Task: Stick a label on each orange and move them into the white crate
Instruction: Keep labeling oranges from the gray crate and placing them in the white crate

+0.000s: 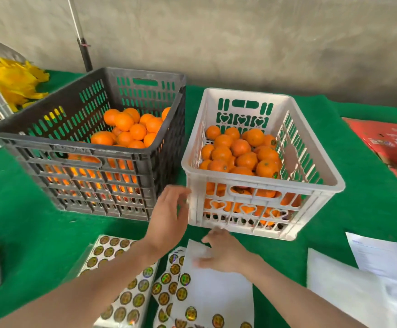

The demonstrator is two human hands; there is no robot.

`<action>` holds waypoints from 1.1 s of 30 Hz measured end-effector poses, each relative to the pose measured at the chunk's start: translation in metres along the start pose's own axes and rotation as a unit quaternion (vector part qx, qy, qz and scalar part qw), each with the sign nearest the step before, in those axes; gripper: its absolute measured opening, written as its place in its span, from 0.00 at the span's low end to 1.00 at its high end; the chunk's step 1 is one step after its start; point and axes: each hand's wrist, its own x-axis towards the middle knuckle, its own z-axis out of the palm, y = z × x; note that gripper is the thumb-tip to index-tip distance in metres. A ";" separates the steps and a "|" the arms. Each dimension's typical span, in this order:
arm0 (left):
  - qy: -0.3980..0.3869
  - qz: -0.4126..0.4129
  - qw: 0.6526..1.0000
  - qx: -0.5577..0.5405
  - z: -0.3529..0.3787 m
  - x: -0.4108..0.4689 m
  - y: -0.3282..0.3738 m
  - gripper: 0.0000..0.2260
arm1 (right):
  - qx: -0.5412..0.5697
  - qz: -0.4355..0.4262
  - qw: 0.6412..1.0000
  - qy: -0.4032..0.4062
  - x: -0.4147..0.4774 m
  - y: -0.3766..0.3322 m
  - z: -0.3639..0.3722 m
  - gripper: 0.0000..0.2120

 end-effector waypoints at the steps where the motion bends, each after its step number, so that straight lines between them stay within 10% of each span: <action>1: -0.044 -0.077 0.996 -0.007 0.002 -0.011 -0.008 0.09 | -0.007 -0.002 1.000 0.009 0.004 -0.001 0.006 0.29; 8: -0.275 -0.362 0.885 -0.104 0.007 -0.043 -0.033 0.04 | 0.125 -0.038 0.986 0.106 0.005 0.000 -0.008 0.16; 17: -0.206 -0.502 0.794 -0.274 0.015 -0.038 -0.017 0.06 | 0.101 -0.093 0.927 0.348 -0.027 -0.008 0.017 0.08; 33: -0.202 -0.510 0.792 -0.268 0.023 -0.033 -0.019 0.06 | 0.174 -0.033 0.931 0.319 -0.025 -0.016 0.045 0.04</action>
